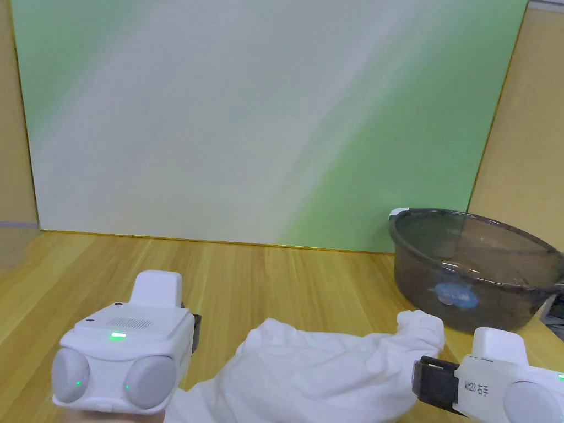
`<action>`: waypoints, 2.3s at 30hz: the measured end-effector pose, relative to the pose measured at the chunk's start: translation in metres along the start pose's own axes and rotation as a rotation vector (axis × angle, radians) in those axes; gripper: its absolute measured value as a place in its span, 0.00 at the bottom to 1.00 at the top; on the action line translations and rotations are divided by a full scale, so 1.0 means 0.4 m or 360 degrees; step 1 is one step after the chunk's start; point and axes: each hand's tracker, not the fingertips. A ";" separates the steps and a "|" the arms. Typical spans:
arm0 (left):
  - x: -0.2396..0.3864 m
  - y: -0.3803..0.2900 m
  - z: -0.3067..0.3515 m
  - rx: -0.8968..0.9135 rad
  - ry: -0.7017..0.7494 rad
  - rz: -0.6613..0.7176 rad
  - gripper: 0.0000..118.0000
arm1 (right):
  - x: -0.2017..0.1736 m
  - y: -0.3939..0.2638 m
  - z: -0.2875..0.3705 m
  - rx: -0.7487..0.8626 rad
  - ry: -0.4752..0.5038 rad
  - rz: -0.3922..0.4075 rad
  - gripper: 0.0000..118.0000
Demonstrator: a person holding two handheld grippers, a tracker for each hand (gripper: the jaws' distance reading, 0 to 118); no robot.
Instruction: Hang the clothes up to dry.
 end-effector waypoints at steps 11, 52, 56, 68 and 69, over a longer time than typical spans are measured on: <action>-0.006 -0.069 0.061 -0.0087 0.0019 -0.0021 0.00 | -0.008 -0.125 0.028 0.0008 0.0111 0.0036 0.00; -0.009 -0.201 -0.068 -0.0540 0.0052 0.0078 0.01 | 0.009 0.003 0.003 0.0004 0.0148 0.0082 0.66; -0.012 -0.197 -0.058 -0.0542 0.0037 0.0098 0.01 | 0.007 0.181 0.004 0.0041 0.0102 0.0166 0.75; -0.010 -0.193 -0.068 -0.0537 0.0050 0.0080 0.01 | -0.027 0.331 -0.222 -0.0429 0.0118 0.0075 0.75; -0.011 -0.192 -0.069 -0.0539 0.0050 0.0081 0.01 | -0.025 0.321 -0.239 -0.0473 0.0135 0.0037 0.75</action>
